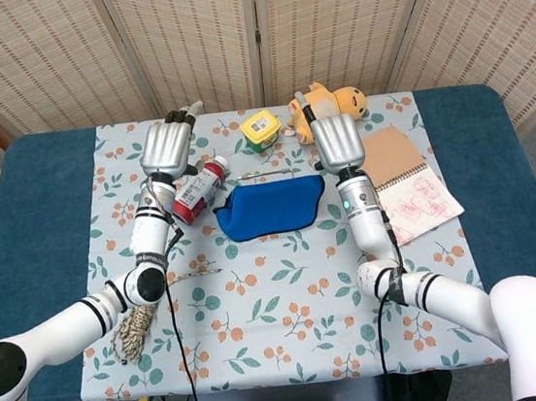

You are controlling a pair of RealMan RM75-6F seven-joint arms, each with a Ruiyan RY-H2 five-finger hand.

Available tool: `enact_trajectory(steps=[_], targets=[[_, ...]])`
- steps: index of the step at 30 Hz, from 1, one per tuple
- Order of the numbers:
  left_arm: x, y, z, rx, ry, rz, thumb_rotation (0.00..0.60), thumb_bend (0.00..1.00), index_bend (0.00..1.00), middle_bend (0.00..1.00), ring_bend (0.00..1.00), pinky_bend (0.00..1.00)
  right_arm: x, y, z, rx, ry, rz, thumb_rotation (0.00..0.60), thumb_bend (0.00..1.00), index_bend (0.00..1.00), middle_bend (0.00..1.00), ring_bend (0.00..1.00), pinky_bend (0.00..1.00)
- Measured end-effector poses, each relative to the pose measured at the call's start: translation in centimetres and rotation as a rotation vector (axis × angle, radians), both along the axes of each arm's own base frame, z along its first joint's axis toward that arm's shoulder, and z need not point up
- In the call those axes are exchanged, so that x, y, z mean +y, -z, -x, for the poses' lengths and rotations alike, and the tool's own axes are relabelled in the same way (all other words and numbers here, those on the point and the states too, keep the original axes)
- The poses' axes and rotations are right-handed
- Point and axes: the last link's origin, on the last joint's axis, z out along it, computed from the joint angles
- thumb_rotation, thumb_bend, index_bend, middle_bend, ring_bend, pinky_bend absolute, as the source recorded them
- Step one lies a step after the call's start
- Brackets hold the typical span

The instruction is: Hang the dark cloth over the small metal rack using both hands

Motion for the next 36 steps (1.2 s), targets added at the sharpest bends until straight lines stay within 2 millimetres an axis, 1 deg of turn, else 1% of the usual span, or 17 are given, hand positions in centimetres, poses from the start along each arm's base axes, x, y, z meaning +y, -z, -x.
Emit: enact_trajectory(steps=[2,4,7,10,12,15,19,24,28,31,36], targets=[[-0.3,-0.1,0.3,-0.012,-0.004,-0.001,0.600,0.22,0.07,0.14,0.15,0.44,0.4,-0.4,0.3,0.000,-0.013,0.001,0.600,0.07,0.05,0.85,0.82,0.99],[-0.7,-0.2,0.7,-0.025,-0.009,0.003,0.600,0.22,0.07,0.14,0.15,0.44,0.9,-0.9,0.7,-0.002,-0.027,-0.001,0.600,0.12,0.14,0.84,0.80,0.99],[-1.3,-0.4,1.7,-0.045,-0.022,0.020,0.600,0.22,0.07,0.14,0.15,0.44,1.8,-1.9,1.5,0.000,-0.049,-0.004,0.600,0.18,0.24,0.82,0.78,0.99],[-2.0,-1.1,3.2,-0.053,-0.039,0.020,0.600,0.22,0.08,0.14,0.15,0.43,2.9,-2.9,2.5,0.013,-0.066,-0.009,0.600,0.20,0.31,0.78,0.72,0.98],[-2.5,-1.7,4.2,-0.051,-0.042,0.015,0.600,0.22,0.08,0.14,0.15,0.41,3.6,-3.5,3.1,0.018,-0.071,-0.019,0.600,0.20,0.32,0.74,0.69,0.97],[-3.4,-2.6,5.4,-0.052,-0.036,0.012,0.600,0.22,0.08,0.14,0.15,0.38,5.1,-4.6,4.1,0.020,-0.077,-0.042,0.600,0.20,0.34,0.71,0.66,0.92],[-4.8,-3.7,7.3,-0.042,-0.017,0.005,0.600,0.22,0.08,0.14,0.15,0.35,7.9,-6.5,6.1,0.030,-0.085,-0.083,0.600,0.20,0.34,0.68,0.61,0.85],[-7.5,-5.3,10.8,-0.025,-0.016,-0.012,0.600,0.22,0.08,0.14,0.15,0.31,11.6,-8.5,9.5,0.027,-0.071,-0.124,0.600,0.20,0.36,0.66,0.59,0.82],[-9.8,-6.6,13.5,-0.042,-0.050,-0.023,0.600,0.22,0.09,0.14,0.15,0.30,14.9,-9.8,12.5,0.012,-0.042,-0.142,0.600,0.20,0.36,0.65,0.57,0.81],[-11.7,-7.5,15.2,-0.034,-0.058,-0.033,0.600,0.22,0.09,0.14,0.15,0.29,17.2,-10.6,14.2,0.000,-0.026,-0.145,0.600,0.20,0.36,0.64,0.55,0.79],[-15.2,-8.9,17.9,0.008,-0.056,-0.072,0.600,0.22,0.10,0.14,0.15,0.28,20.5,-12.0,16.6,-0.025,-0.011,-0.124,0.600,0.21,0.38,0.64,0.55,0.78]])
